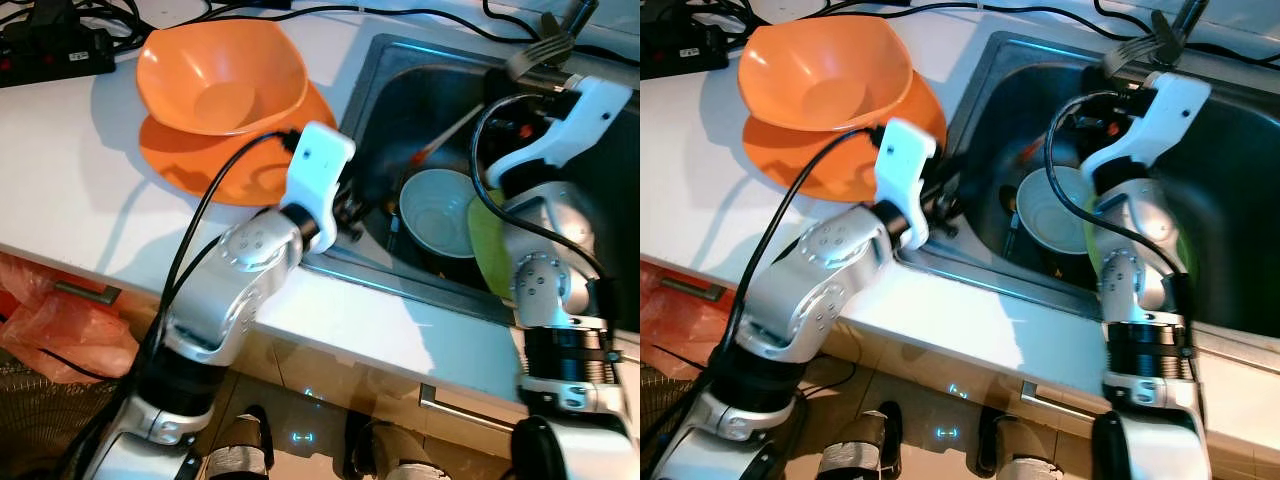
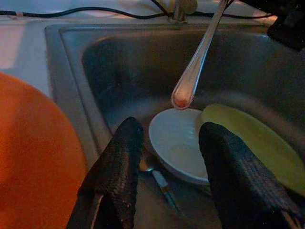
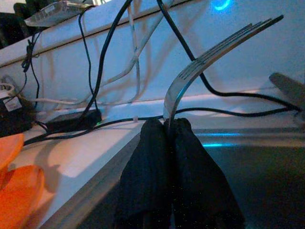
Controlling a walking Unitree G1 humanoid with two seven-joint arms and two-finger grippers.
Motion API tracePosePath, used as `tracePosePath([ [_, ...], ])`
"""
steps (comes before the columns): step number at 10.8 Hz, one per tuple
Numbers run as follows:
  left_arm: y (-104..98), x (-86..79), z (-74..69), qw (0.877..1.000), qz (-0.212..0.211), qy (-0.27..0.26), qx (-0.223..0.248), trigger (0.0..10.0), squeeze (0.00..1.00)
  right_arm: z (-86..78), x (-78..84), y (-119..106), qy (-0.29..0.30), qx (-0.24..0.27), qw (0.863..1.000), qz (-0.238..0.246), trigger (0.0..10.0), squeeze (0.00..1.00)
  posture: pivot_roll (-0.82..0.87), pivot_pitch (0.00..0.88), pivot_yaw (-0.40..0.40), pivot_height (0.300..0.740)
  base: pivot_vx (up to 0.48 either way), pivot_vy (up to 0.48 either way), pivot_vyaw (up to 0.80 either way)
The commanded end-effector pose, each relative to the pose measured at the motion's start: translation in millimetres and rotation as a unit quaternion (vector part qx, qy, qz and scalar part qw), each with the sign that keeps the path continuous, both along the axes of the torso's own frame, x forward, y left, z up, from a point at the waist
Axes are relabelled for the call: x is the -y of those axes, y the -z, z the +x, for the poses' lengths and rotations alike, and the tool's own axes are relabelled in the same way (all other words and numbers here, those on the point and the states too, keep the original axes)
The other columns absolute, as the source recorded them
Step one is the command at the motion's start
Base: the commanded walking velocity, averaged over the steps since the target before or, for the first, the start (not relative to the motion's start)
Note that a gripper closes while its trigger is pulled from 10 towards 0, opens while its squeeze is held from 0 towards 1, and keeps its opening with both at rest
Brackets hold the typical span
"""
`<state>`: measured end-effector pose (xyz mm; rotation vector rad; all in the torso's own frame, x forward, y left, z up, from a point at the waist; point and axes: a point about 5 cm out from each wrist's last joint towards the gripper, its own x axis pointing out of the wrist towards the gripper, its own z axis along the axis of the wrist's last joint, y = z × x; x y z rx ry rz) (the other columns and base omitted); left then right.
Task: Kitchen organization
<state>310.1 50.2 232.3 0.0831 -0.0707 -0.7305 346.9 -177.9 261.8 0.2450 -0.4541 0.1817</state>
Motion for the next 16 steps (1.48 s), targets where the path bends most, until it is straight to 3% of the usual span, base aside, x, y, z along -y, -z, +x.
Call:
tracePosePath([
  [1,-1.6,-0.6,-4.0,1.000,0.004,0.011,0.005,10.0,0.00,-0.6,2.4,4.7,0.004,-0.003,1.000,-0.020,10.0,0.00,0.13,0.241,-0.020,0.740,0.000,0.000,0.00],
  [3,1.2,-1.8,-5.0,1.000,0.018,0.018,0.003,10.0,0.00,2.4,2.9,13.6,0.015,-0.026,0.997,-0.072,10.0,0.00,0.13,0.235,-0.015,0.740,0.000,0.000,0.00],
  [6,4.5,6.1,-11.8,0.999,0.018,0.042,-0.002,10.0,0.00,12.5,0.3,38.2,0.014,-0.107,0.981,-0.161,10.0,0.00,0.13,0.223,-0.022,0.740,0.000,0.000,0.00],
  [10,5.7,7.3,-13.6,0.999,0.019,0.049,-0.006,10.0,0.00,21.9,-0.6,54.6,0.005,-0.178,0.970,-0.167,10.0,0.00,0.13,0.223,-0.031,0.740,0.000,0.000,0.00],
  [15,7.3,7.7,-16.0,0.998,0.019,0.053,-0.011,10.0,0.00,23.7,-4.2,58.9,-0.009,-0.197,0.966,-0.166,10.0,0.00,0.14,0.233,-0.032,0.740,0.000,0.000,0.00],
  [16,7.7,7.7,-16.1,0.998,0.019,0.053,-0.013,10.0,0.00,23.4,-5.2,59.8,-0.013,-0.199,0.966,-0.166,10.0,0.57,0.14,0.234,-0.032,0.740,0.000,0.000,0.00],
])
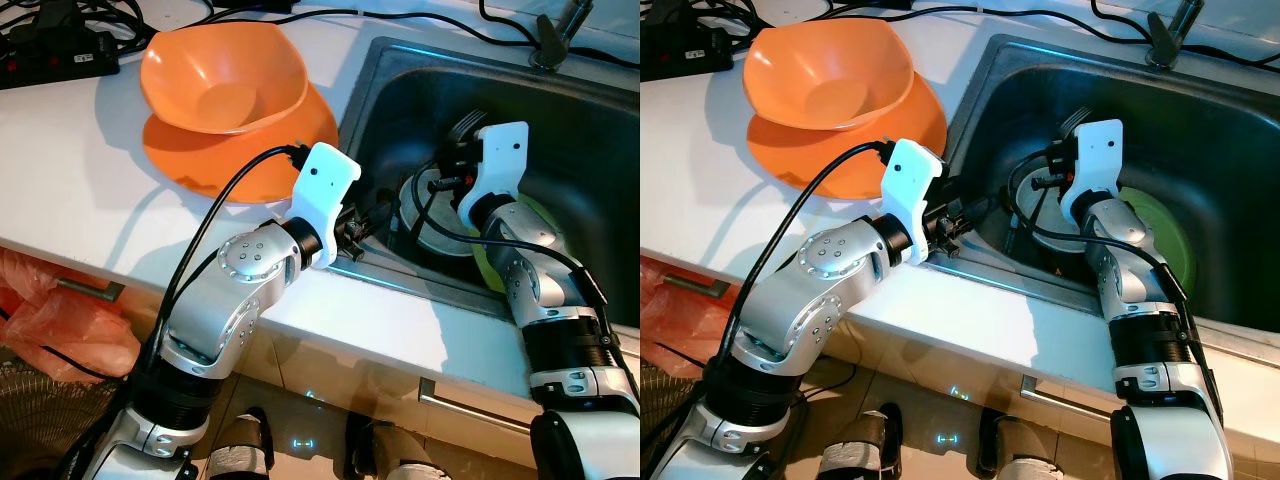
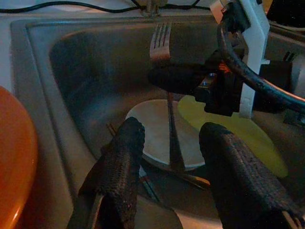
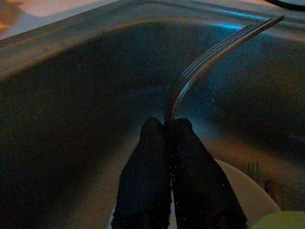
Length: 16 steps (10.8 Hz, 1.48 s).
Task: Kitchen organization
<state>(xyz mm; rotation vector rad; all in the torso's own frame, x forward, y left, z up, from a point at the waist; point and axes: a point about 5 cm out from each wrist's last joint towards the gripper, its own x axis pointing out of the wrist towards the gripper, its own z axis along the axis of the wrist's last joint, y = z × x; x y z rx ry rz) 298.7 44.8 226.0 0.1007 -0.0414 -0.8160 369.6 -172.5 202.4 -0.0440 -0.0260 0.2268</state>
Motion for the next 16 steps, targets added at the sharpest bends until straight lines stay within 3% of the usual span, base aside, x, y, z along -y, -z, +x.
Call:
tracePosePath([
  [1,1.3,2.5,-4.8,1.000,0.003,0.011,-0.002,10.0,0.00,0.5,-0.9,0.4,-0.002,-0.006,1.000,-0.001,10.0,1.00,0.14,0.235,-0.032,0.740,0.000,0.000,0.00],
  [4,2.1,2.2,-5.1,1.000,0.004,0.010,-0.005,10.0,0.00,0.5,-1.8,0.2,-0.004,-0.006,1.000,0.000,10.0,1.00,0.14,0.241,-0.033,0.740,0.000,0.000,0.00],
  [5,2.0,2.2,-5.1,1.000,0.003,0.010,-0.005,10.0,0.00,0.5,-2.4,-1.7,-0.005,0.000,1.000,0.000,10.0,0.00,0.14,0.245,-0.033,0.740,0.000,0.000,0.00],
  [7,2.4,2.4,-4.7,1.000,0.003,0.009,-0.007,10.0,0.00,0.8,-2.8,-3.4,-0.008,0.002,1.000,-0.002,10.0,0.00,0.14,0.246,-0.034,0.740,0.000,0.000,0.00],
  [8,2.5,2.3,-4.4,1.000,0.003,0.008,-0.007,10.0,0.00,0.9,-0.8,-2.8,0.002,0.003,1.000,0.007,10.0,1.00,0.14,0.247,-0.035,0.740,0.000,0.000,0.00],
  [9,2.5,2.0,-4.4,1.000,0.004,0.008,-0.007,10.0,0.00,1.1,0.1,-5.2,0.005,0.008,1.000,0.005,10.0,0.69,0.14,0.248,-0.034,0.740,0.000,0.000,0.00],
  [10,2.5,1.9,-4.2,1.000,0.004,0.007,-0.007,10.0,0.00,1.4,0.2,-8.1,0.006,0.015,1.000,0.004,10.0,0.00,0.14,0.250,-0.034,0.740,0.000,0.000,0.00],
  [12,1.2,1.5,-3.1,1.000,0.001,0.003,-0.004,10.0,0.00,1.5,4.3,-22.0,0.021,0.056,0.998,0.017,10.0,0.00,0.14,0.253,-0.034,0.740,0.000,0.000,0.00],
  [13,-1.4,0.0,-1.3,1.000,-0.005,-0.006,0.003,10.0,0.00,-1.2,4.7,-41.8,0.024,0.116,0.992,0.042,10.0,0.00,0.13,0.254,-0.033,0.740,0.000,0.000,0.00],
  [14,-6.7,-2.6,2.3,1.000,-0.012,-0.021,0.017,10.0,0.00,-7.9,3.1,-69.3,0.017,0.189,0.977,0.098,10.0,0.00,0.13,0.254,-0.031,0.740,0.000,0.000,0.00],
  [16,-16.1,-3.5,4.7,0.998,-0.029,-0.032,0.038,10.0,0.00,-18.5,1.8,-97.6,0.007,0.251,0.947,0.199,10.0,0.00,0.13,0.256,-0.029,0.740,0.000,0.000,0.00],
])
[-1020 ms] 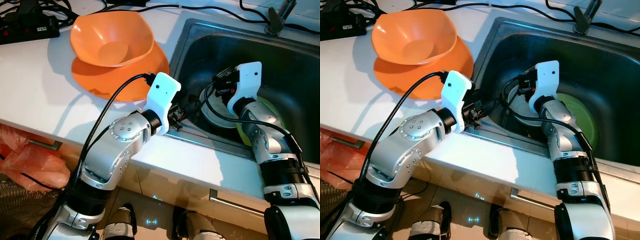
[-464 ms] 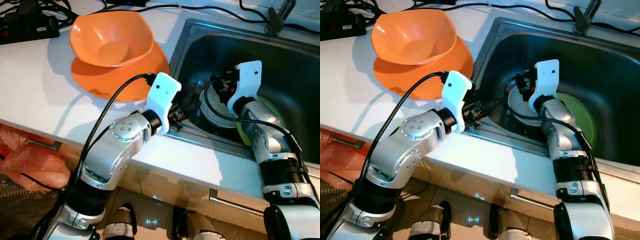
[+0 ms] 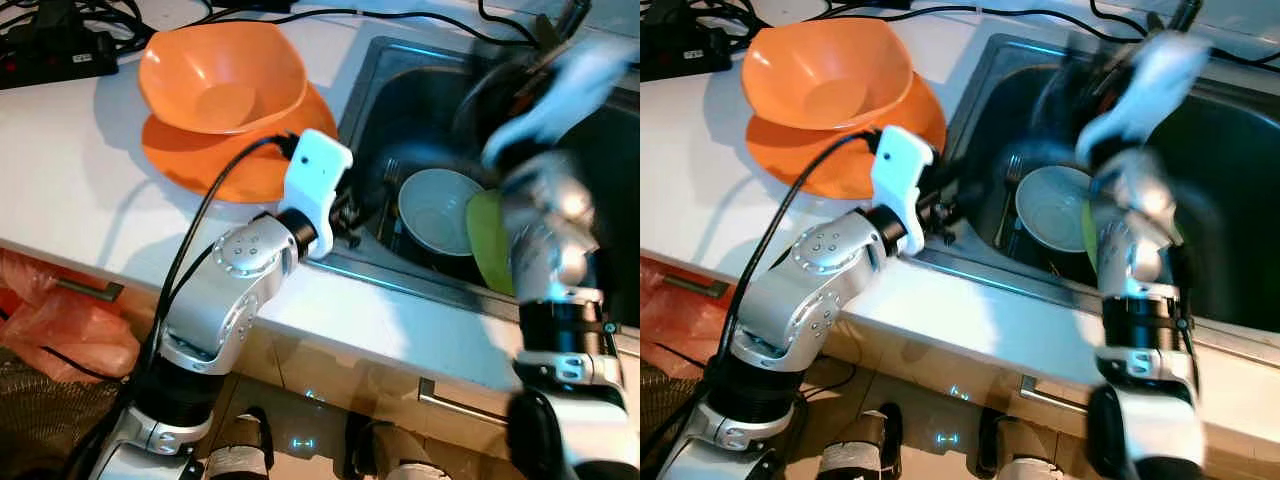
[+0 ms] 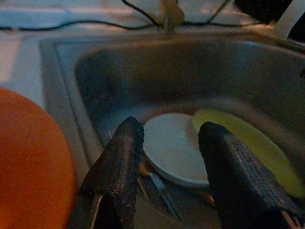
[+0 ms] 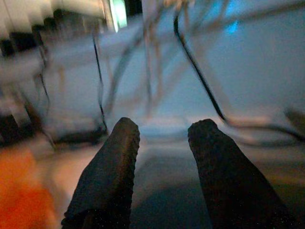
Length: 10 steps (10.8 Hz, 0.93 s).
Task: Kitchen organization
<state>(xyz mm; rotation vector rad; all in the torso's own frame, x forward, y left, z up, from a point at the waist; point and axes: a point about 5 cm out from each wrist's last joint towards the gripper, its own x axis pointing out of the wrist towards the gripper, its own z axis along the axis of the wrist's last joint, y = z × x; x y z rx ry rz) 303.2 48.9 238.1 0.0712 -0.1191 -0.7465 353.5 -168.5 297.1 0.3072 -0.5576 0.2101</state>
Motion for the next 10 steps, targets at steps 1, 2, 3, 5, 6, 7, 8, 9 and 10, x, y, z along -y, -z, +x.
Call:
tracePosePath([
  [1,-9.5,0.0,1.4,1.000,-0.011,-0.007,0.022,10.0,0.00,-5.2,5.2,-9.4,-0.004,0.024,0.999,0.042,10.0,0.00,0.13,0.257,-0.028,0.740,0.000,0.000,0.00],
  [2,-21.9,-2.1,4.0,0.998,-0.036,-0.022,0.047,10.0,0.00,-7.3,2.4,-11.5,-0.024,0.035,0.996,0.076,10.0,0.00,0.13,0.254,-0.028,0.740,0.000,0.000,0.00],
  [3,-41.5,-10.4,9.4,0.992,-0.079,-0.061,0.082,10.0,0.00,-7.8,-5.8,-1.1,-0.035,0.025,0.996,0.083,10.0,0.00,0.13,0.249,-0.025,0.740,0.000,0.000,0.00],
  [5,-72.5,-37.0,19.2,0.973,-0.131,-0.143,0.128,10.0,0.00,-6.8,-22.5,21.2,-0.060,-0.015,0.993,0.106,10.0,0.00,0.14,0.236,-0.017,0.740,0.000,0.000,0.00],
  [6,-79.7,-48.7,22.5,0.967,-0.129,-0.166,0.142,10.0,0.36,-7.1,-26.0,25.8,-0.066,-0.023,0.991,0.111,10.0,0.00,0.15,0.229,-0.014,0.740,0.000,0.000,0.00],
  [7,-83.9,-69.1,30.2,0.960,-0.130,-0.207,0.138,10.0,1.00,-7.4,-32.4,31.8,-0.076,-0.033,0.990,0.116,10.0,0.00,0.15,0.222,-0.012,0.740,0.000,0.000,0.00],
  [8,-89.2,-87.2,35.2,0.951,-0.129,-0.240,0.145,10.0,1.00,-7.4,-36.8,34.9,-0.082,-0.039,0.990,0.112,10.0,0.00,0.15,0.214,-0.008,0.740,0.000,0.000,0.00],
  [9,-93.0,-95.0,36.2,0.948,-0.123,-0.252,0.153,10.0,1.00,-7.4,-38.1,36.1,-0.084,-0.041,0.989,0.112,10.0,0.00,0.15,0.212,-0.007,0.740,0.000,0.000,0.00],
  [10,-96.6,-108.4,38.9,0.941,-0.122,-0.279,0.151,10.0,1.00,-7.4,-39.1,37.5,-0.084,-0.042,0.989,0.114,10.0,0.00,0.15,0.204,-0.004,0.740,0.000,0.000,0.00],
])
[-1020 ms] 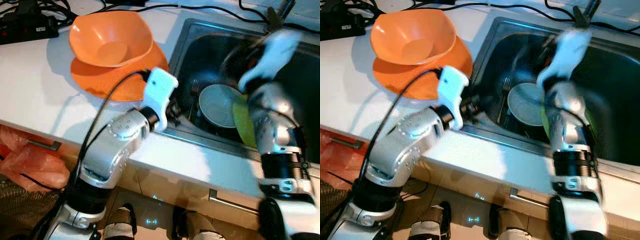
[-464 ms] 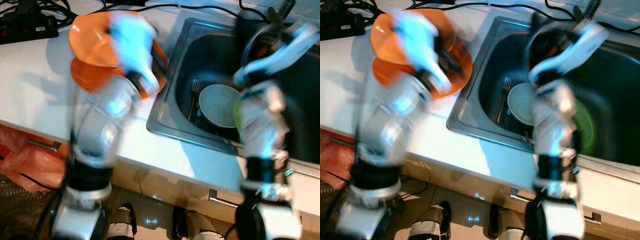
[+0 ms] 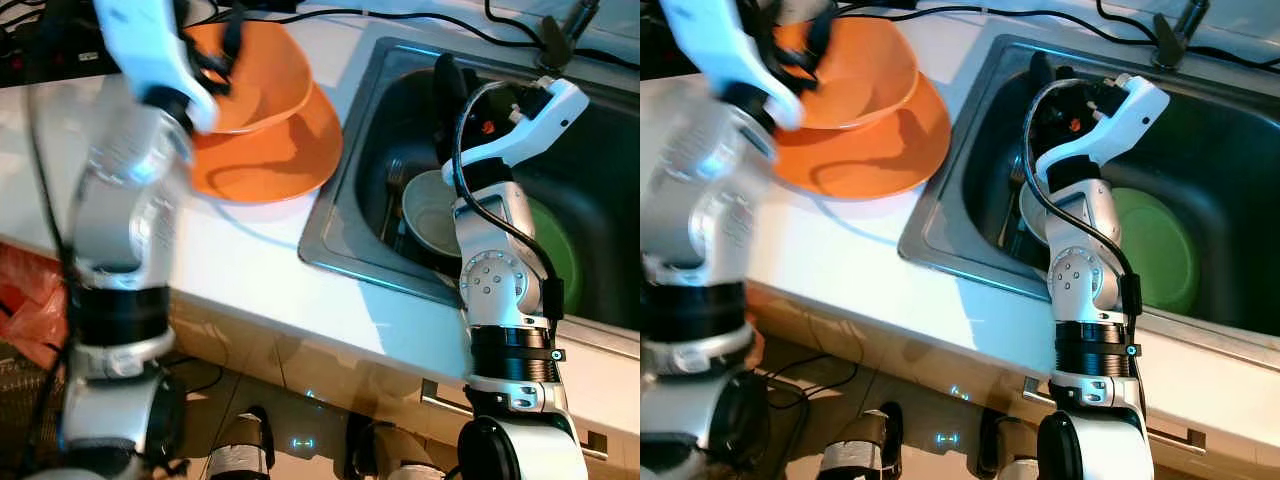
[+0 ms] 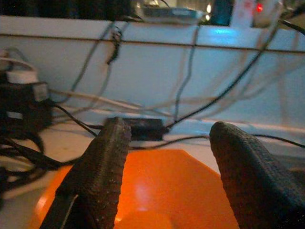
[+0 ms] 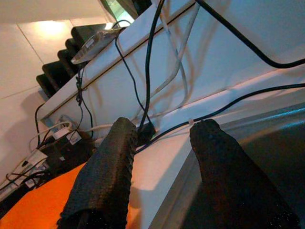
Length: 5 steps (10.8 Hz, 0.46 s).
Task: Kitchen organization
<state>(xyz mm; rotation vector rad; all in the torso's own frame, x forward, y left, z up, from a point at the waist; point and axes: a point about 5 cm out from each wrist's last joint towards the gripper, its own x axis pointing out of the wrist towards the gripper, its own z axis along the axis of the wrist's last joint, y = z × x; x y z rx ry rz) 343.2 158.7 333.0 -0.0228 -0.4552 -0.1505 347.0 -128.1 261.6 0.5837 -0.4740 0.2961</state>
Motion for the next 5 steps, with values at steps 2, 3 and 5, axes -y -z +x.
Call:
tracePosePath([
  [2,-1.1,-14.2,2.7,1.000,-0.007,-0.027,-0.005,10.0,1.00,-1.1,-0.8,2.6,-0.005,-0.001,1.000,0.003,10.0,0.00,0.15,0.199,-0.002,0.740,0.000,0.000,0.00],
  [3,-2.6,-21.2,5.1,0.999,-0.039,-0.023,-0.018,10.0,1.00,-1.0,-2.5,2.9,-0.007,-0.003,1.000,-0.002,10.0,0.00,0.15,0.205,-0.004,0.740,0.000,0.000,0.00],
  [5,-8.6,-38.4,11.6,0.995,-0.080,-0.041,-0.045,10.0,1.00,-0.7,-3.8,3.4,-0.010,-0.005,1.000,-0.006,10.0,0.00,0.16,0.221,-0.004,0.740,0.000,0.000,0.00],
])
